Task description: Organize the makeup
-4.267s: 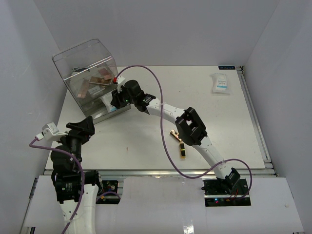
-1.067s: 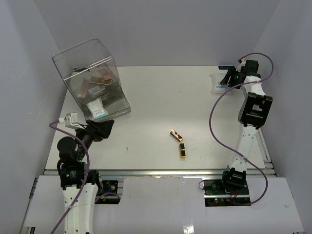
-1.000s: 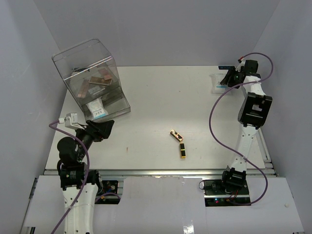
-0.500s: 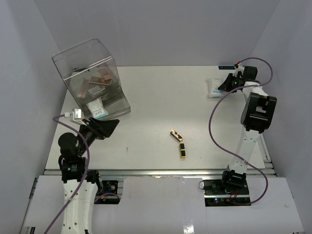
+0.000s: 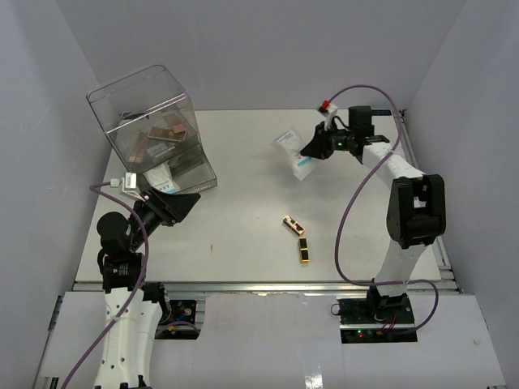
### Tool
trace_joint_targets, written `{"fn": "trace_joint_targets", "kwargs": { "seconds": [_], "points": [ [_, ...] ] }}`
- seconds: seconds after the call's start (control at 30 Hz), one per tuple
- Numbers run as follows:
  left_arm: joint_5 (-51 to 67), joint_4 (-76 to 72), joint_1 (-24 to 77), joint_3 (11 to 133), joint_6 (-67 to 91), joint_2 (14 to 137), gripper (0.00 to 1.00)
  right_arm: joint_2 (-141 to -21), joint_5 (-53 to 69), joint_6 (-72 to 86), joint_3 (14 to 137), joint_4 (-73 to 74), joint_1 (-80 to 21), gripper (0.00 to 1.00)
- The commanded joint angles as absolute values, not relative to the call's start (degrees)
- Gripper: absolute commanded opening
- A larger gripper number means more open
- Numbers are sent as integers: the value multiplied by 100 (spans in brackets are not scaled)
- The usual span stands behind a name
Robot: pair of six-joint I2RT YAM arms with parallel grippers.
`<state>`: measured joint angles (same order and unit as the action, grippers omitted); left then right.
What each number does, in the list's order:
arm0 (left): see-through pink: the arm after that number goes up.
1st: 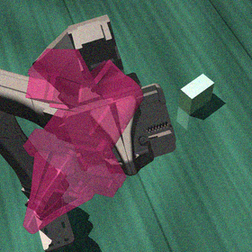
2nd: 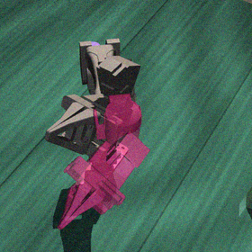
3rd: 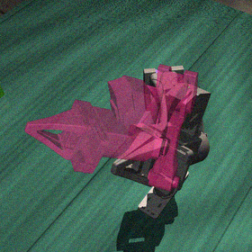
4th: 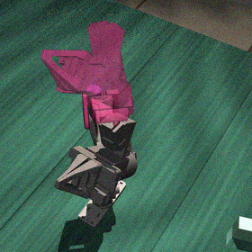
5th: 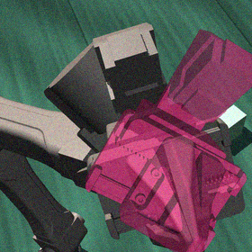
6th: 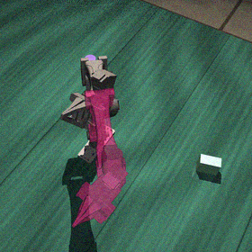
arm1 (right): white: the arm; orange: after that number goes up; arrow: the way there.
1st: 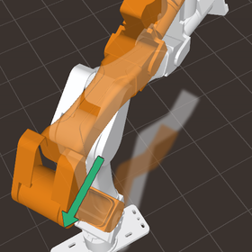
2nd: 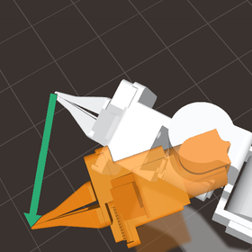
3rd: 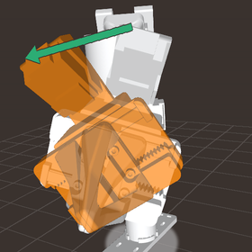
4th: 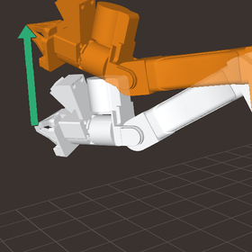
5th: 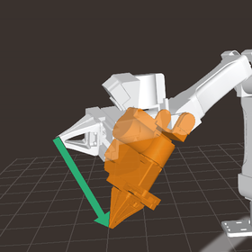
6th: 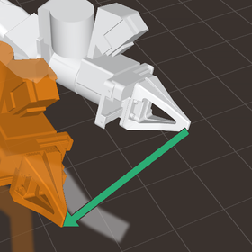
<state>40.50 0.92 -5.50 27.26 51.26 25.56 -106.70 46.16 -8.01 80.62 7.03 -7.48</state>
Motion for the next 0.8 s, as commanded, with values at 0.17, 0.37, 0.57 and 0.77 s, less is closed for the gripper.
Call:
{"fn": "trace_joint_targets", "kwargs": {
  "seconds": [0.17, 0.37, 0.57, 0.77],
  "points": [
    [3216, 1322, -527, 3578, 4352, 2234, 80, -11306, 5045, -429, 9874, 363, -3065, 11],
    [2888, 1670, -529, 3516, 4394, 1804, 80, -12426, 4524, 795, 11459, -114, -3861, 11],
    [2609, 2061, -533, 3486, 4315, 1464, 80, -13267, 3598, 1534, 12193, -395, -4237, 10],
    [2566, 2228, -527, 3476, 4197, 1345, 81, -13359, 2603, 1908, 11939, -937, -4399, 8]
  ]
}}
